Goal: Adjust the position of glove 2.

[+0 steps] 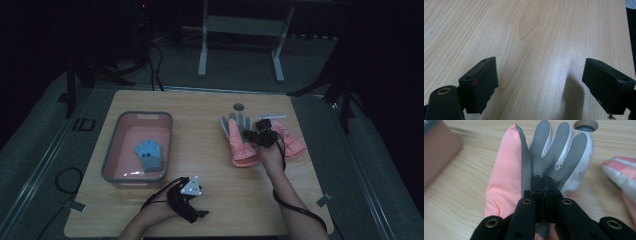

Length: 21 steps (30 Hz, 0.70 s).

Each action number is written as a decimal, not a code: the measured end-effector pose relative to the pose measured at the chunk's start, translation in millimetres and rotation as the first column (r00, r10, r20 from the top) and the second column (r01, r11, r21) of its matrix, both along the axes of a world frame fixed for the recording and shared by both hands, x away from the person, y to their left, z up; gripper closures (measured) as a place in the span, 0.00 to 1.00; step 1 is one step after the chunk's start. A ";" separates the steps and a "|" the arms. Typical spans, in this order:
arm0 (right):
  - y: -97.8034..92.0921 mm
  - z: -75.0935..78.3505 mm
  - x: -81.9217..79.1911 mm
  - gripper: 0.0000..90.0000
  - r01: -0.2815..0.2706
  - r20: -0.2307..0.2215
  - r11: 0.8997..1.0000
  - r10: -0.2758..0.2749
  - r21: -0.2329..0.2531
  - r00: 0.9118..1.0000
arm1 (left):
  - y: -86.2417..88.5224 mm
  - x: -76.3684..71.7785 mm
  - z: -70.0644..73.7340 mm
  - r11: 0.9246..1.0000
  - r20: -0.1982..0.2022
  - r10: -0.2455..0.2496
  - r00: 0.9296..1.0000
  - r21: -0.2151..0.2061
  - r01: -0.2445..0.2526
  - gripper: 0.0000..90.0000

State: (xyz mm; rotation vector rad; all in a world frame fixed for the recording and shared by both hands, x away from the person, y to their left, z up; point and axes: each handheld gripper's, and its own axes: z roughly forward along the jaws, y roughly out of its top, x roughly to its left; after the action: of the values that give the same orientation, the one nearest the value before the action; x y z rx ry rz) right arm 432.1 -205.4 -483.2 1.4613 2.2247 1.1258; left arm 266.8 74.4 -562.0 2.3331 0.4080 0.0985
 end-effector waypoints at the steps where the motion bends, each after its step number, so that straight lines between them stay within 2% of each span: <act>1: 3.5 2.5 -4.6 0.98 0.013 0.009 1.000 -0.013 -0.005 1.000 | -0.2 -0.1 0.2 1.000 0.003 -0.003 1.000 0.001 0.003 0.15; 3: 9.8 7.1 -13.1 0.98 0.029 0.021 0.999 -0.029 -0.020 0.999 | -0.4 -0.4 0.6 1.000 0.004 -0.004 1.000 -0.001 0.004 0.15; 5: 13.5 11.0 -20.6 0.98 0.045 0.024 0.999 -0.045 -0.005 0.999 | 0.1 -0.4 0.8 1.000 -0.001 -0.006 1.000 -0.012 0.006 0.15; 11: 22.0 18.8 -39.9 0.98 0.094 0.060 0.995 -0.095 0.019 0.994 | 1.0 -0.1 1.7 1.000 0.021 -0.012 1.000 -0.024 0.012 0.15; 15: 27.7 14.5 -49.2 0.98 0.108 0.068 0.994 -0.108 0.013 0.992 | 1.2 -0.3 1.9 1.000 0.027 -0.012 1.000 -0.022 0.012 0.15; 21: 31.7 -5.3 -58.0 0.98 0.107 0.033 0.994 -0.108 0.018 0.994 | 1.4 -0.3 1.3 1.000 0.032 -0.015 0.999 -0.017 0.015 0.15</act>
State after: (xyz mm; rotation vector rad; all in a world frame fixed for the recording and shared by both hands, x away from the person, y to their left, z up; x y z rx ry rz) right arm 374.1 -173.6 -488.5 1.5365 2.0916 1.1281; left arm 266.5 75.8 -560.7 2.3142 0.3741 0.1238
